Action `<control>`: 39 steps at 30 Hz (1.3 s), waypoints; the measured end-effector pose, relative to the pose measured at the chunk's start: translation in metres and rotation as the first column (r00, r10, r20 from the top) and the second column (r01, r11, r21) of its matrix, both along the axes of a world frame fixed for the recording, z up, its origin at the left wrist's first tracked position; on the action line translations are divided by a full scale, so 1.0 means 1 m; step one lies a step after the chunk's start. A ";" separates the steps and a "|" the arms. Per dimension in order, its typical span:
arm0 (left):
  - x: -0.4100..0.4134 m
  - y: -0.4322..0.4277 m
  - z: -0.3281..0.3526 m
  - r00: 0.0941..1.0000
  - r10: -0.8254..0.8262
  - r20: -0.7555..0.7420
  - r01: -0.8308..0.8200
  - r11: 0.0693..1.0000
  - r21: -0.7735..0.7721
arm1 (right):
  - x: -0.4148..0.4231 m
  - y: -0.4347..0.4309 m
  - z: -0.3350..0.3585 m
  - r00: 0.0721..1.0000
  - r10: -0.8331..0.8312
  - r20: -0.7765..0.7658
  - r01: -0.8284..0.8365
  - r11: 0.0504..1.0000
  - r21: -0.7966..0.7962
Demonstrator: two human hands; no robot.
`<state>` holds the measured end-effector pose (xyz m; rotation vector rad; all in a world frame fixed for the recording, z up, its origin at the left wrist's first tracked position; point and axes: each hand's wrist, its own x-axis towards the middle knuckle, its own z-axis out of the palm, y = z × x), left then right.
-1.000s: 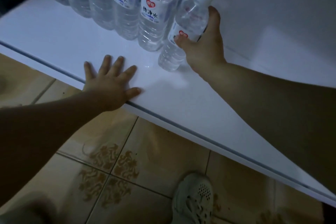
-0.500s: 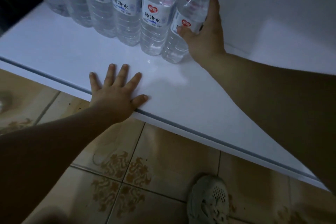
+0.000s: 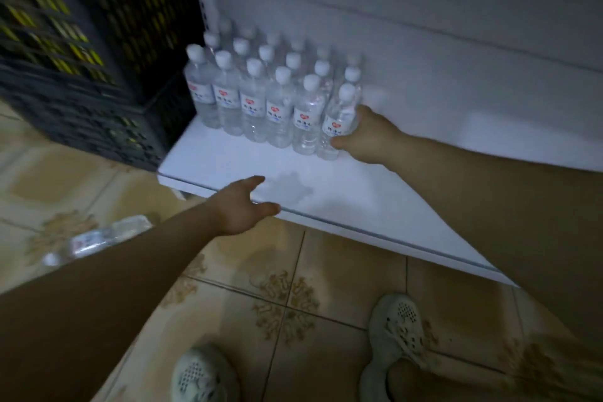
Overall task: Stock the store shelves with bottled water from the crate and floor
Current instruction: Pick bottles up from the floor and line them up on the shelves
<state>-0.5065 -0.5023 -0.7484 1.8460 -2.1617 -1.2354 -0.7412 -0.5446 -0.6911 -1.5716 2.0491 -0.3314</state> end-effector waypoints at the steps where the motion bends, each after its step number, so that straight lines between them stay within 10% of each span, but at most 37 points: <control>1: 0.010 0.013 0.020 1.000 0.007 0.004 -0.007 1.000 -0.008 | 0.010 0.014 0.020 0.999 0.031 -0.007 -0.031 0.999 0.012; 15: 0.128 0.235 0.228 0.987 0.148 0.069 -0.123 0.950 -0.289 | 0.166 0.197 0.190 0.929 0.360 -0.083 -0.367 0.925 -0.099; 39: 0.277 0.397 0.248 0.697 0.669 0.259 -0.593 0.740 -0.317 | 0.410 0.275 0.206 0.570 0.822 -0.023 -0.818 0.564 -0.117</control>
